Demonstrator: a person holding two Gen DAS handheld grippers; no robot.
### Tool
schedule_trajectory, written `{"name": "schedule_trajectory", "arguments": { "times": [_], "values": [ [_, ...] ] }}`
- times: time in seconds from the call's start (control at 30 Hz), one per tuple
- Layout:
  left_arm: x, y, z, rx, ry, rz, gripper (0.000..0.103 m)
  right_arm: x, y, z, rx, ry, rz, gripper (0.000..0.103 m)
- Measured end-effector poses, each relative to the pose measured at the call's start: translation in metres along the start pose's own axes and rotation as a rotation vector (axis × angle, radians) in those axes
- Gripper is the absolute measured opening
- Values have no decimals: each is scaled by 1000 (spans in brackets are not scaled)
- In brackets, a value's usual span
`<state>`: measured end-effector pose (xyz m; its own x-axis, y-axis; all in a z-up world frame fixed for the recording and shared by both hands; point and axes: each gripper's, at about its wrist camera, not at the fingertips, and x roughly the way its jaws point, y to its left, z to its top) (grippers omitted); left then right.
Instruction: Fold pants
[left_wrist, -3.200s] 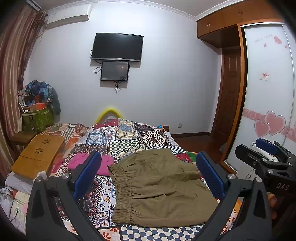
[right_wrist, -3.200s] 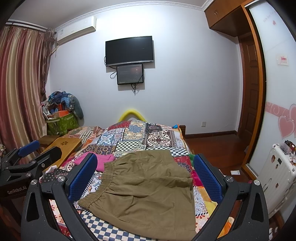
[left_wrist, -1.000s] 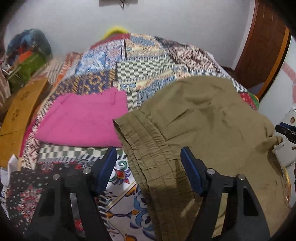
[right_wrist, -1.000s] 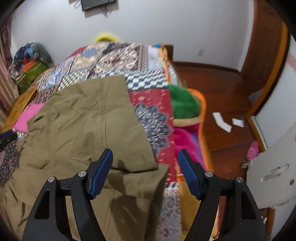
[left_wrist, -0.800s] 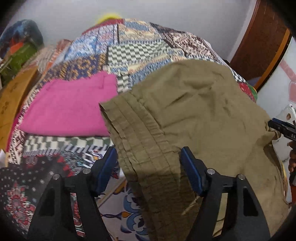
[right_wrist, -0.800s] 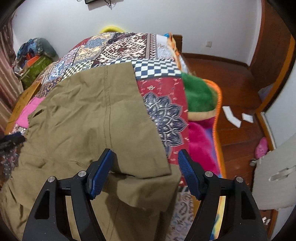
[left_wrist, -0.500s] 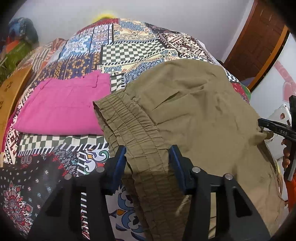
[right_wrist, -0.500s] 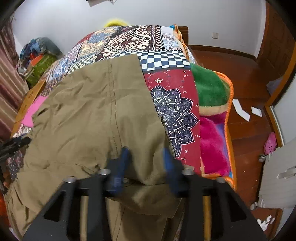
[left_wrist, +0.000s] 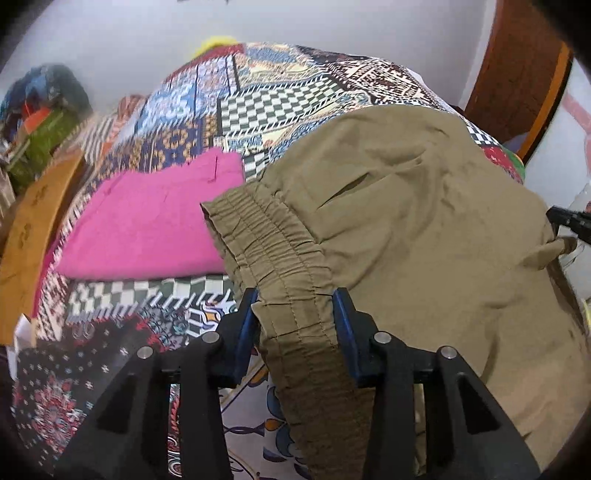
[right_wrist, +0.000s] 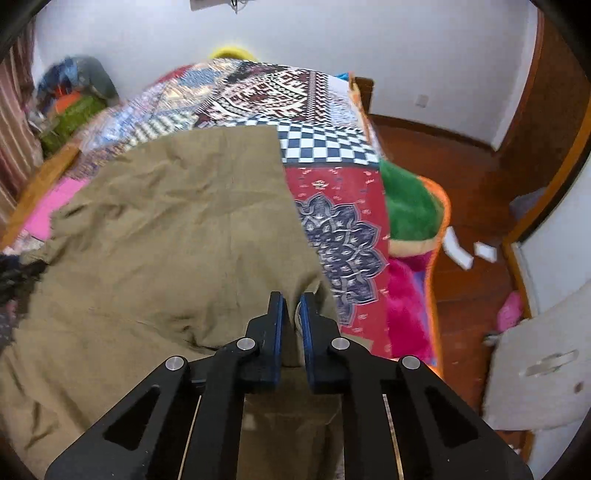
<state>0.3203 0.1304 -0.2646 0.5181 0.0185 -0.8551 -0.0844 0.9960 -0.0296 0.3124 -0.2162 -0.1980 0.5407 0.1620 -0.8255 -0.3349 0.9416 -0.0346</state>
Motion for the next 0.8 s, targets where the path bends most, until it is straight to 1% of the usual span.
{"name": "schedule_trajectory", "arguments": {
  "times": [0.03,0.1,0.13,0.17,0.2,0.27,0.33,0.37,0.4,0.43,0.47,0.5,0.6,0.73,0.8],
  "values": [
    [-1,2,0,-7,-1,-11,43,2,1,1,-6,9,-22,7],
    [-7,2,0,-2,-16,-13,49,5,-2,4,-12,22,-62,7],
    [-10,3,0,2,-25,-9,54,5,-5,5,-15,31,-63,7],
    [-16,5,1,8,-42,10,57,3,-8,7,-14,37,-50,7],
    [-21,6,1,15,-58,22,57,1,-11,9,-8,36,-38,8],
    [-28,13,5,17,-82,44,62,-4,-15,15,-4,29,-28,13],
    [-32,24,11,-7,-99,54,65,-8,-14,19,-7,12,-34,28],
    [-32,29,15,-20,-103,53,65,-9,-12,23,-11,1,-42,32],
    [-31,34,20,-32,-105,51,65,-10,-11,29,-17,-12,-45,40],
    [-29,38,24,-41,-107,48,66,-11,-8,33,-23,-23,-39,44],
    [-25,42,28,-46,-108,45,66,-11,-5,40,-35,-36,-17,45],
    [-21,44,32,-48,-105,45,67,-11,-3,45,-47,-44,-3,46],
    [-3,50,44,-58,-80,32,67,-5,7,62,-74,-58,0,52],
    [22,58,53,-92,-33,-20,67,14,14,85,-87,-49,26,54],
    [36,60,56,-95,11,-56,71,30,17,98,-104,-25,23,54]
  ]
}}
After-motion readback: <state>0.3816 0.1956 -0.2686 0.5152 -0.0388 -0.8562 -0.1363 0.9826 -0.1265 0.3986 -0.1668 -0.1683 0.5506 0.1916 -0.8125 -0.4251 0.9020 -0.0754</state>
